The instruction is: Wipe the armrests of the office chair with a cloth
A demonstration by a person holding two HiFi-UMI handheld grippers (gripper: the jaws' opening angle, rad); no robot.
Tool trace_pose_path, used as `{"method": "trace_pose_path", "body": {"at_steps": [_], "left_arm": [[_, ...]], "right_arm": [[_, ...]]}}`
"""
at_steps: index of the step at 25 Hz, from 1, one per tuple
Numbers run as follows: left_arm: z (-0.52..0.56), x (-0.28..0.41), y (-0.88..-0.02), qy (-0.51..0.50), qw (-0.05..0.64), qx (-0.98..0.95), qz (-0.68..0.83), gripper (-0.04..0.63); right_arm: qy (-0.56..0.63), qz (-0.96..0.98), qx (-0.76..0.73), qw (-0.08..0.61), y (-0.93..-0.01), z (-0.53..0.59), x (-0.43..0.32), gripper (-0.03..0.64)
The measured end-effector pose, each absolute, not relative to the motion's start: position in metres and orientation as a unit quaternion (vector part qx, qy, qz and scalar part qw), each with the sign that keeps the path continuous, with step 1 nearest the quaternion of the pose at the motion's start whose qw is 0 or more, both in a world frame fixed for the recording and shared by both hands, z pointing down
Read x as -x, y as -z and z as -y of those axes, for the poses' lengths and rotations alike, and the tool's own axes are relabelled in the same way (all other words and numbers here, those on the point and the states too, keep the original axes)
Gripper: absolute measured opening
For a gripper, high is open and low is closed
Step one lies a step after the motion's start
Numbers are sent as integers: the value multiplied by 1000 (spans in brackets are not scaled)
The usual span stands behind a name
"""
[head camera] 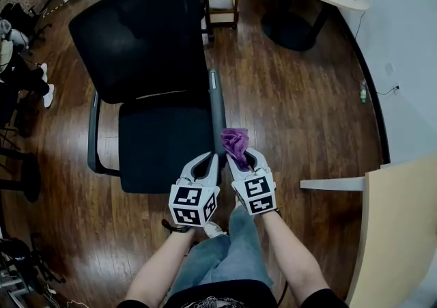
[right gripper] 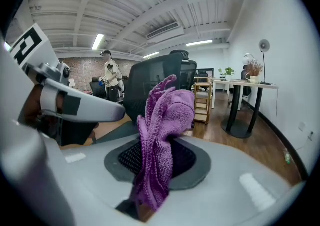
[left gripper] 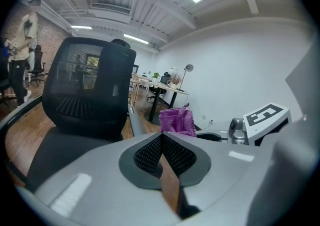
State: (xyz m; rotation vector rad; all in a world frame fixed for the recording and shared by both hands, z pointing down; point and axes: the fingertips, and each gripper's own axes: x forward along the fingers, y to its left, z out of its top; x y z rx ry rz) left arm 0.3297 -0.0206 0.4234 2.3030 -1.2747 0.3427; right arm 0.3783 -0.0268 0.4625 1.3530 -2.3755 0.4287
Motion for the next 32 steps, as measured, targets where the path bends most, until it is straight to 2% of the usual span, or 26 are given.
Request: {"method": "trace_pose_path", "body": {"at_steps": [17,32], "left_arm": [[222,-351,-446,-146,253,-803,520,5],[291,-342,-470,-166,266,-781,540,5]], "right_arm": [[-173,875,-421,166,-481,254,-393,95],[-197,877,-393,191,-532,335,-387,95]]}}
